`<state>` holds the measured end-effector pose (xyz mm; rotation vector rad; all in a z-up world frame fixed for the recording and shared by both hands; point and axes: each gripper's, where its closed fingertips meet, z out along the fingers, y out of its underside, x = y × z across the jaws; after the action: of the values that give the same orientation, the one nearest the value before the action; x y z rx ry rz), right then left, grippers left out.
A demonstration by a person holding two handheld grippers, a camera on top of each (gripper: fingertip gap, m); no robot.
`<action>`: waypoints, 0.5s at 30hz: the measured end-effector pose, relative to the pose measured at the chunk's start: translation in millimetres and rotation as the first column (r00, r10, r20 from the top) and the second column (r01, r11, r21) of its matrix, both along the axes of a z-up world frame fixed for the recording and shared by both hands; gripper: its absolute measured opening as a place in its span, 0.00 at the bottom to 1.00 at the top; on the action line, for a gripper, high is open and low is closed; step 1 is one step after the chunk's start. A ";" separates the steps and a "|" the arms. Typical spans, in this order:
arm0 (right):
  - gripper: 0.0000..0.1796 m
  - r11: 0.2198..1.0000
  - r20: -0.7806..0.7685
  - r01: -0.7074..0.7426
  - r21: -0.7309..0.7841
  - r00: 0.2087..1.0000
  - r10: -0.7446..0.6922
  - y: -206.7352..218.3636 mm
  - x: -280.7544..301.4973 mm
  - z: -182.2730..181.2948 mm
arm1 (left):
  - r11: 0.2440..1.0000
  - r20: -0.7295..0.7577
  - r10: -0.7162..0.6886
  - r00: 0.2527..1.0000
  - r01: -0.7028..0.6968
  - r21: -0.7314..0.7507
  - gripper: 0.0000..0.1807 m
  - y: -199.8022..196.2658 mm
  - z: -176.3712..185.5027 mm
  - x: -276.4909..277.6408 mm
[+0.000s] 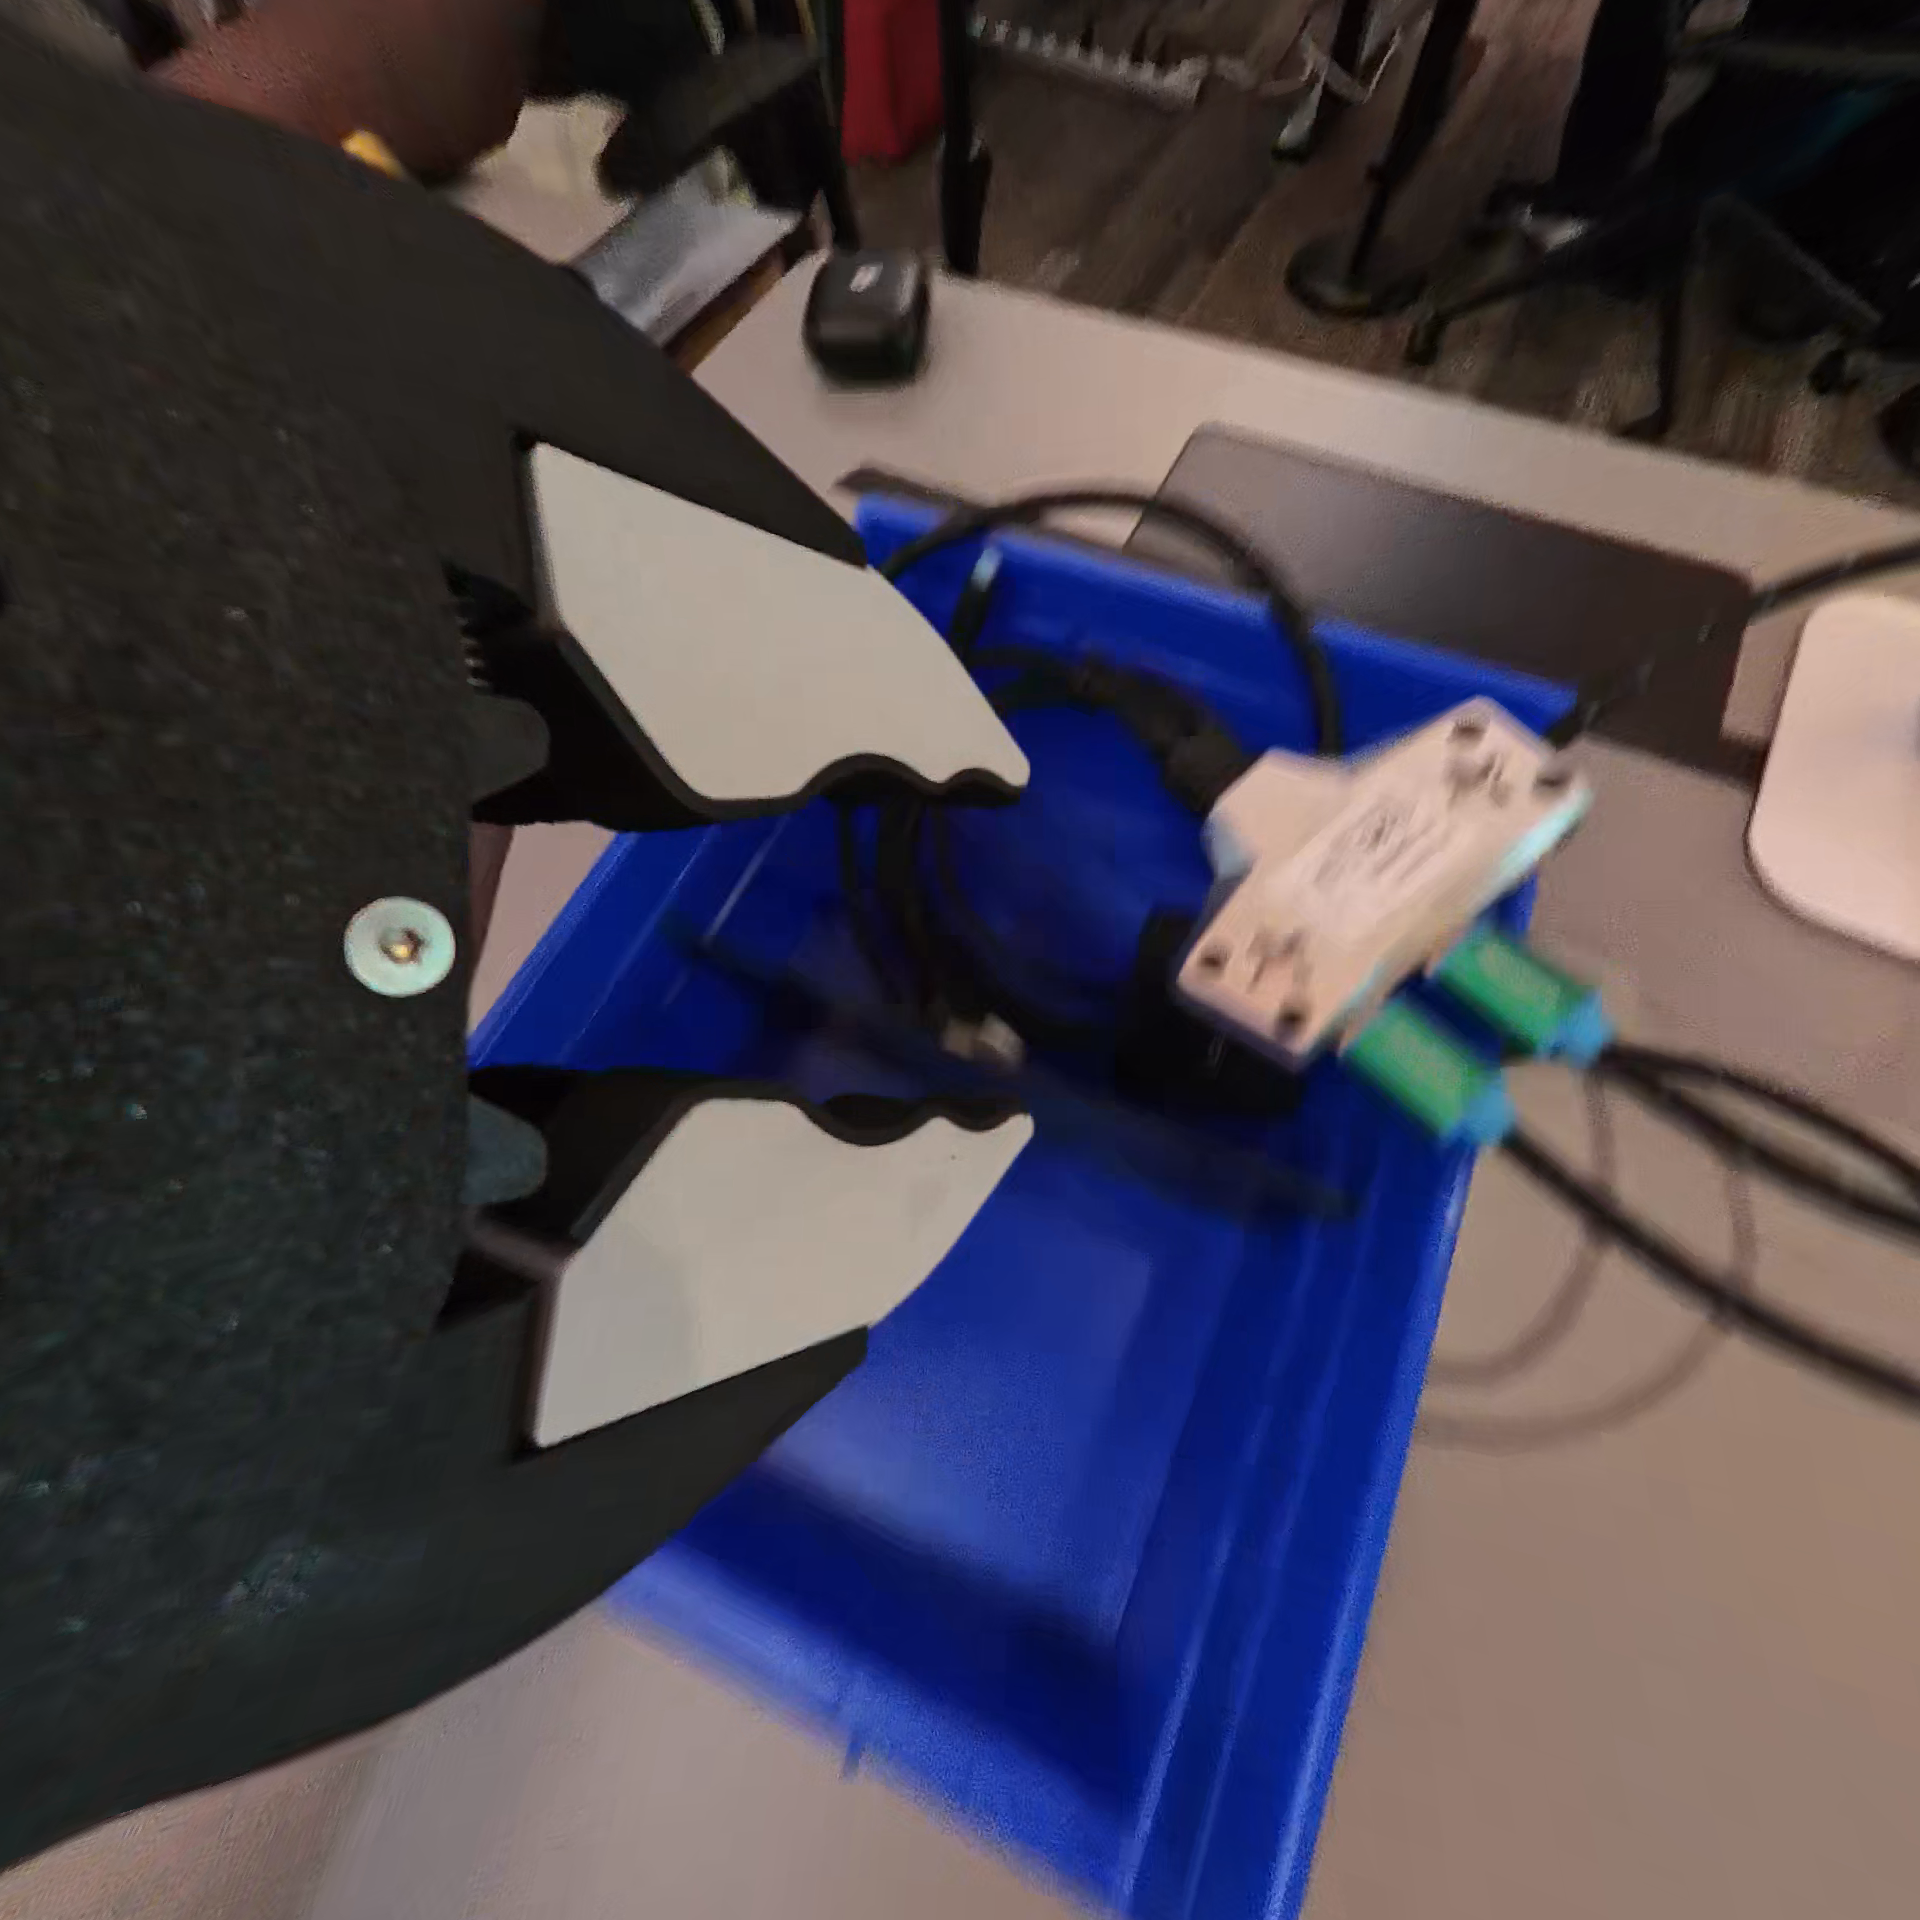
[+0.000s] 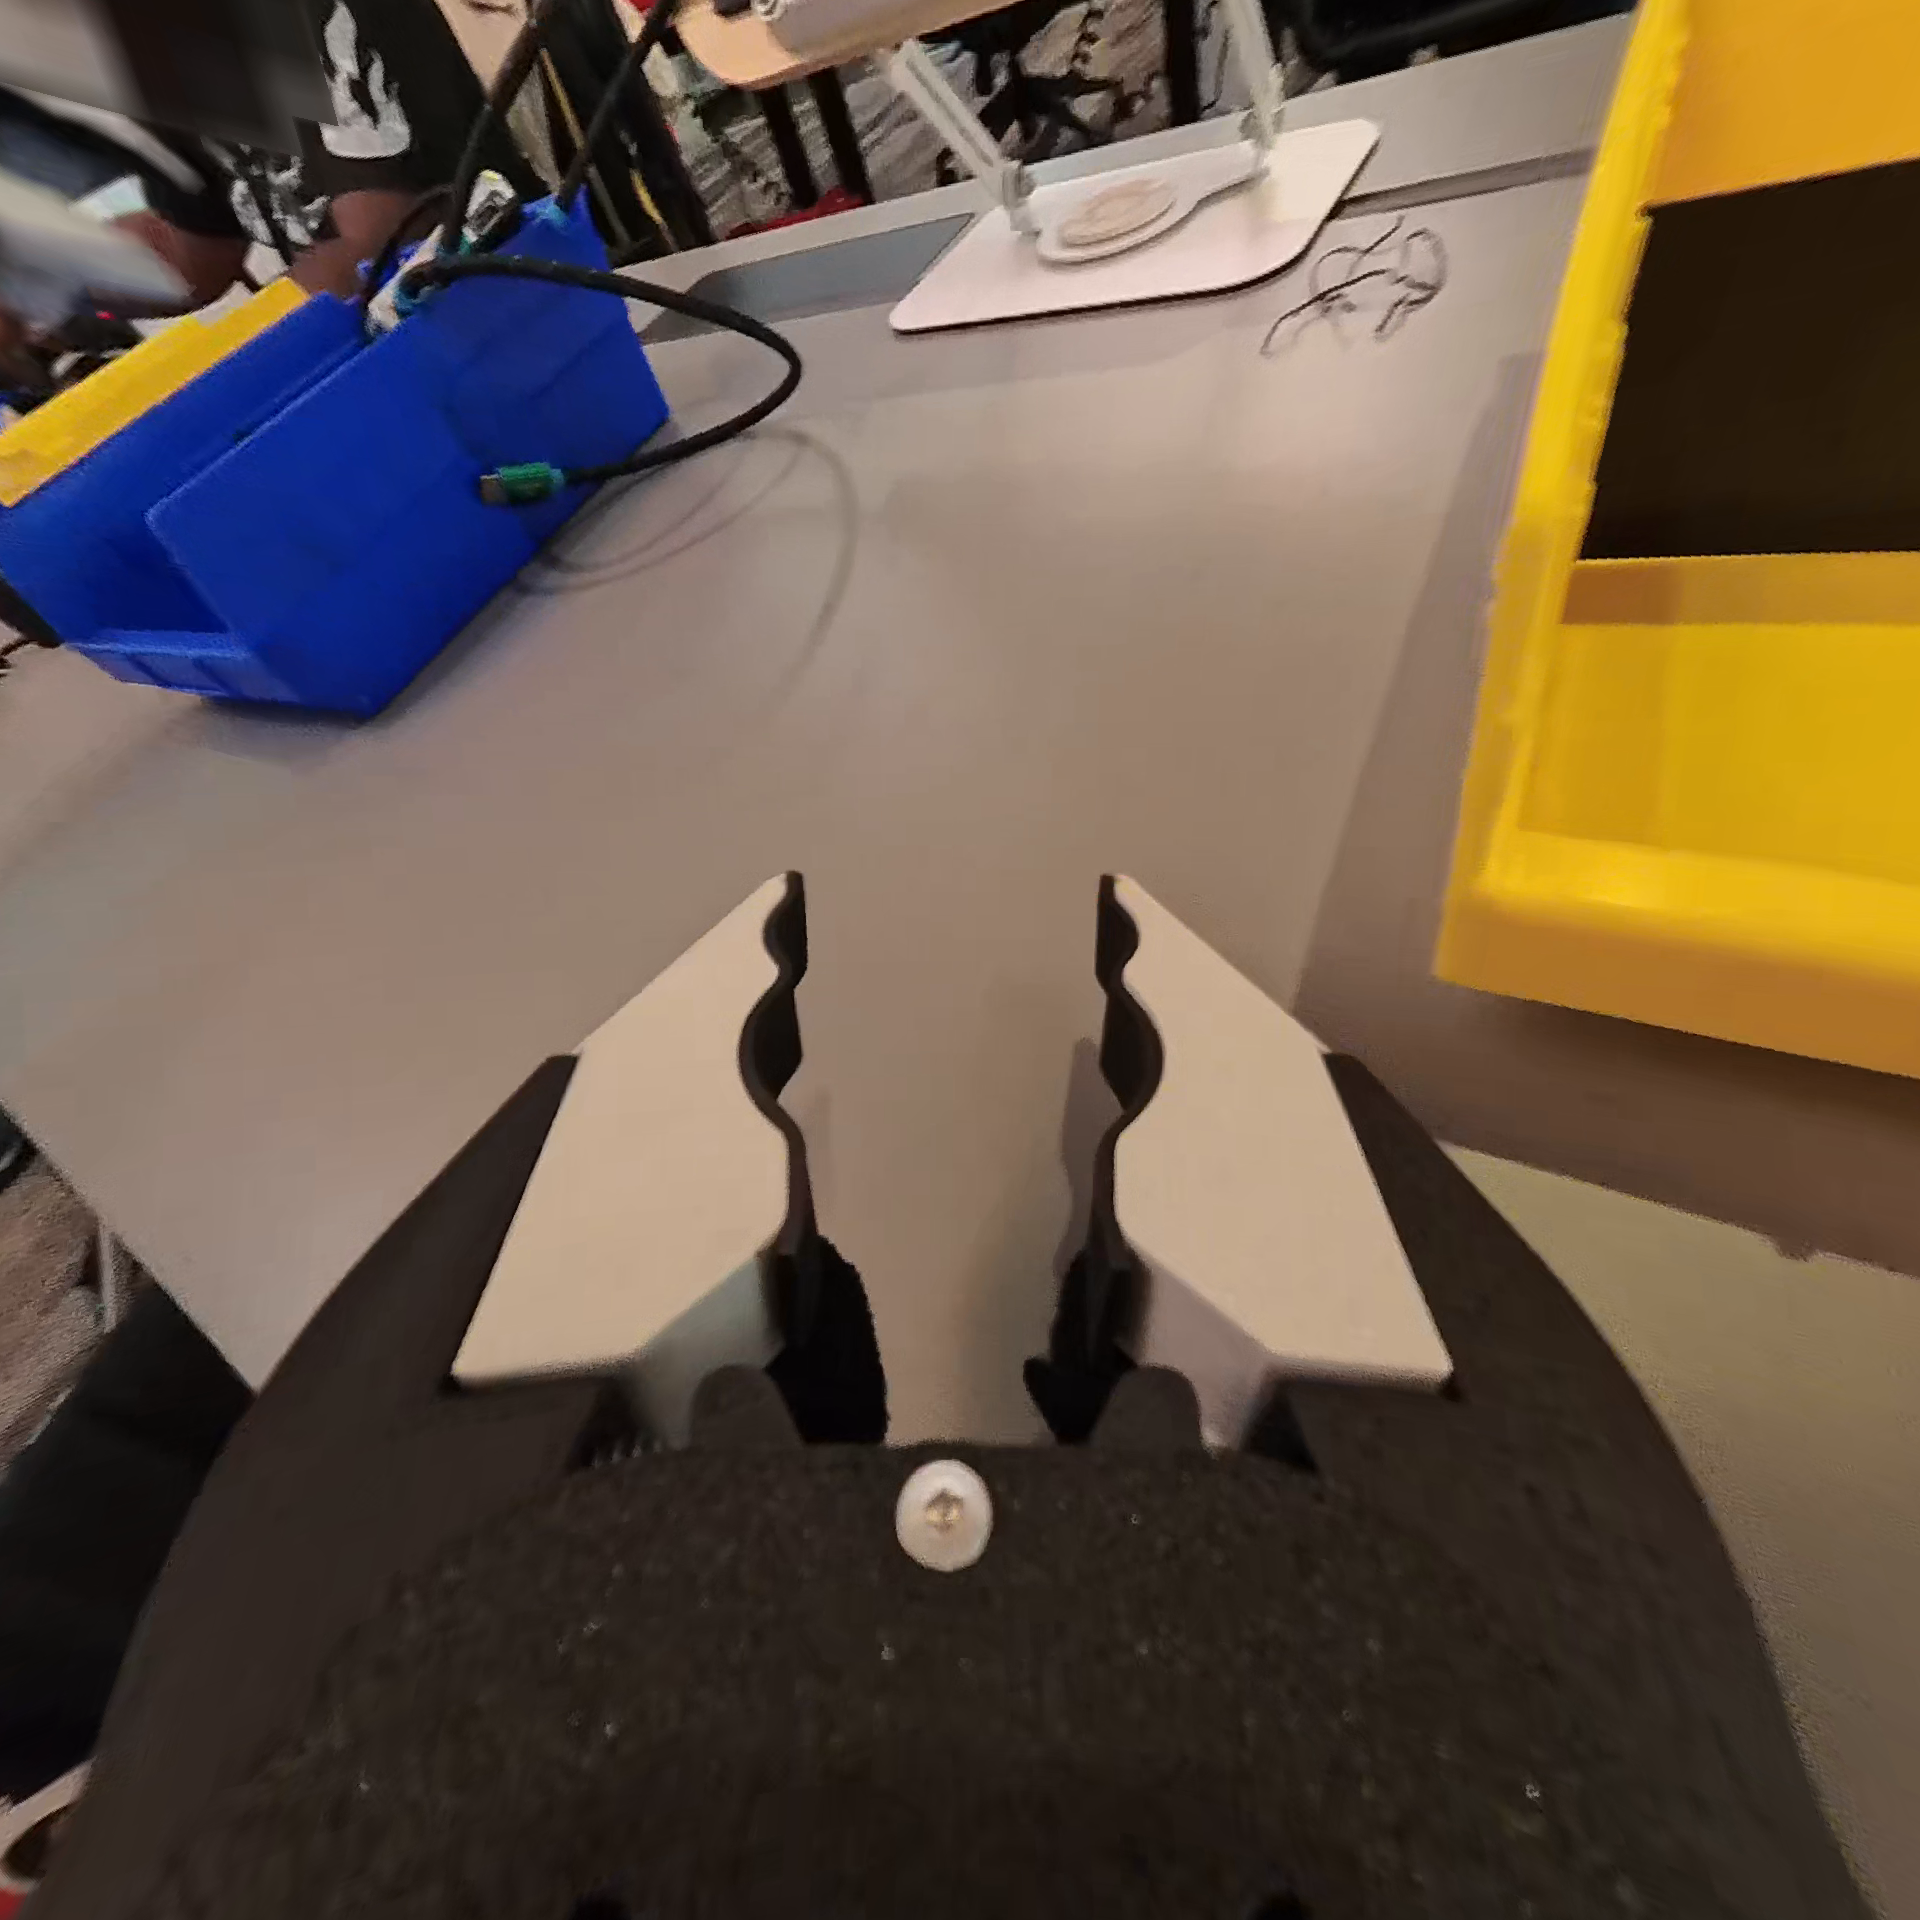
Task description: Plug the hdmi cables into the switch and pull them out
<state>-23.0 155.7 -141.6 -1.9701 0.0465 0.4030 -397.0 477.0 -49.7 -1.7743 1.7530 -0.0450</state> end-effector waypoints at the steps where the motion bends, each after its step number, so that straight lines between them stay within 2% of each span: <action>1: 0.31 1.000 -0.010 -0.010 -0.002 1.000 0.010 0.7 -3.1 -0.2 | 1.000 -0.017 -0.026 1.000 0.026 0.008 0.29 17.8 -4.7 7.1; 7: 0.31 0.994 -0.032 -0.105 0.003 0.994 0.105 -1.9 -22.1 0.7 | 0.986 -0.310 -0.152 0.939 0.167 0.023 0.31 78.6 -61.0 21.3; 10: 0.31 0.994 -0.040 -0.109 0.007 0.993 0.109 -4.3 -22.0 1.4 | 0.978 -0.340 -0.196 0.920 0.208 -0.001 0.31 85.0 -73.6 32.2; 12: 0.31 0.995 -0.068 -0.102 0.008 0.992 0.103 -4.4 -20.1 1.8 | 0.964 -0.357 -0.243 0.902 0.264 0.010 0.23 83.0 -76.1 39.4; 15: 0.31 0.996 -0.130 -0.092 -0.006 0.987 0.091 -4.4 -16.9 0.3 | 0.936 -0.349 -0.307 0.885 0.347 0.057 0.19 79.3 -68.3 45.5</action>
<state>-39.9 151.4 -141.4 -1.9605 0.0416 0.5918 -351.5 556.3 -118.0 -1.4439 2.2387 0.2305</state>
